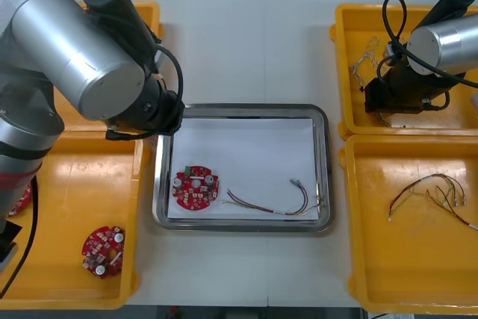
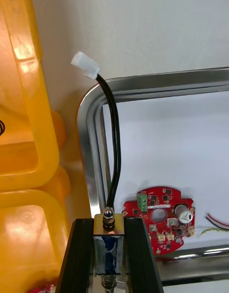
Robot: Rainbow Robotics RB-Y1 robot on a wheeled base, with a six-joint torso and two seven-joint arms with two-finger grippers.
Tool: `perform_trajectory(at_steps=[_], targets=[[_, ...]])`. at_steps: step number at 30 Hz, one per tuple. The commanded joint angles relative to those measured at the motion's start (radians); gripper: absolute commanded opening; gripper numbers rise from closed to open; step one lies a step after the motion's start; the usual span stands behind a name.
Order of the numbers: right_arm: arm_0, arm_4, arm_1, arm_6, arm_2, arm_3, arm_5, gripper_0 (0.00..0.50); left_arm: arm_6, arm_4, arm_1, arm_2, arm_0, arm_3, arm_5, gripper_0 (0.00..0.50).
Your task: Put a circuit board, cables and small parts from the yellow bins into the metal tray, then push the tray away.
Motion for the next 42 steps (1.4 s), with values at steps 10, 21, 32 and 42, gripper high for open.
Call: perform_trajectory(at_steps=[10, 21, 32, 42], targets=[[0.005, 0.009, 0.018, 0.036, 0.010, -0.011, -0.011, 0.500, 0.079, -0.102, -0.059, -0.122, 0.008, -0.012, 0.007, 0.000], [0.005, 0.012, 0.018, 0.040, 0.014, -0.011, -0.025, 0.500, 0.088, -0.167, -0.090, -0.151, 0.008, 0.100, -0.103, 0.000], [0.005, 0.021, 0.018, 0.040, 0.029, -0.011, -0.031, 0.243, 0.074, -0.199, -0.107, -0.176, 0.008, 0.174, -0.163, 0.000], [0.004, 0.014, 0.015, 0.043, 0.033, -0.011, -0.034, 0.000, 0.071, -0.201, -0.113, -0.203, 0.009, 0.223, -0.229, 0.000]])
